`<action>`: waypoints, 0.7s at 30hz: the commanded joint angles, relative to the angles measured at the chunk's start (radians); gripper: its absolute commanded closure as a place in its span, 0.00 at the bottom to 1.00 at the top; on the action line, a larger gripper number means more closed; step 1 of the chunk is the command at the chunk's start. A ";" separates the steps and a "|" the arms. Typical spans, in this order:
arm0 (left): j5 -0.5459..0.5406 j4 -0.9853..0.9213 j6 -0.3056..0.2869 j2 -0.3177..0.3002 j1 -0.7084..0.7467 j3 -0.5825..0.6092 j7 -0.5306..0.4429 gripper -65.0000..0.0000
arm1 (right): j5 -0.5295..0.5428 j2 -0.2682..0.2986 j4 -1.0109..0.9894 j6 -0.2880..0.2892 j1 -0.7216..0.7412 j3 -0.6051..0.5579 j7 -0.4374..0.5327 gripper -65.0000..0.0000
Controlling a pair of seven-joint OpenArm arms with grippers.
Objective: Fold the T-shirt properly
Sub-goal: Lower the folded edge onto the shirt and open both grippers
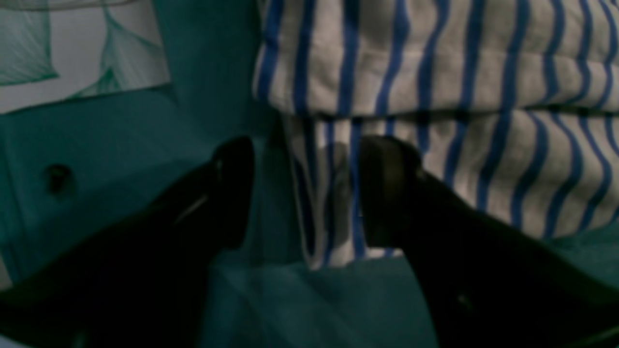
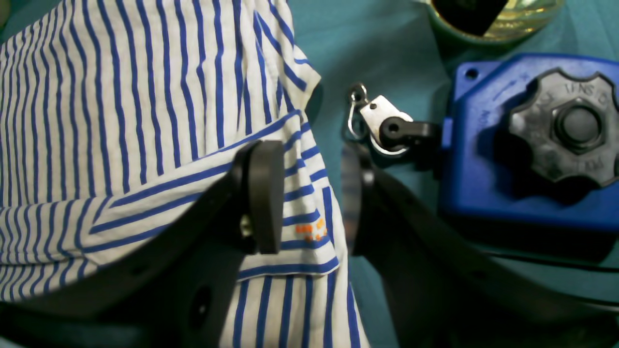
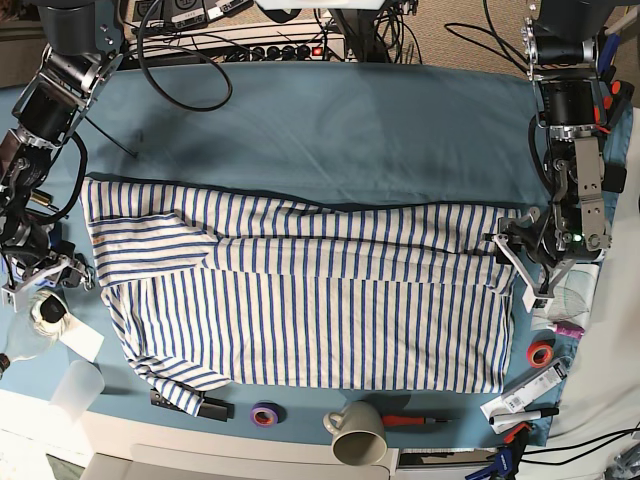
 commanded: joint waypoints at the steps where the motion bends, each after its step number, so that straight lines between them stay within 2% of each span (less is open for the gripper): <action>1: -0.003 -0.005 -0.001 -0.013 -0.025 -0.005 -0.008 0.46 | 0.017 0.026 0.020 0.000 0.025 0.003 0.012 0.69; 5: -0.015 -0.097 -0.001 -0.013 -0.025 -0.005 -0.022 0.46 | 0.017 0.026 0.020 0.000 0.025 0.005 -0.008 0.69; 8: -0.045 -0.163 -0.008 -0.013 -0.025 -0.005 -0.032 0.47 | 0.072 0.026 0.020 0.000 0.025 0.039 -0.051 0.69; 11: -0.090 -0.162 -0.009 -0.013 -0.026 -0.005 -0.006 0.47 | 0.142 0.026 0.020 0.000 0.025 0.126 -0.118 0.69; 13: -0.136 -0.133 -0.030 -0.012 -0.026 -0.005 0.034 0.49 | 0.159 0.025 0.020 0.007 0.025 0.207 -0.175 0.69; 16: -0.153 -0.069 -0.035 -0.006 -0.024 -0.005 0.060 0.55 | 0.161 0.026 0.020 0.061 0.018 0.326 -0.245 0.69; 17: -0.151 -0.045 -0.035 -0.004 -0.025 -0.005 0.068 0.58 | 0.177 0.029 0.020 0.065 0.004 0.350 -0.251 0.69; 21: -0.065 -0.026 -0.003 -0.002 -0.005 -0.005 0.076 0.59 | 0.219 0.028 0.019 0.066 -0.086 0.370 -0.246 0.69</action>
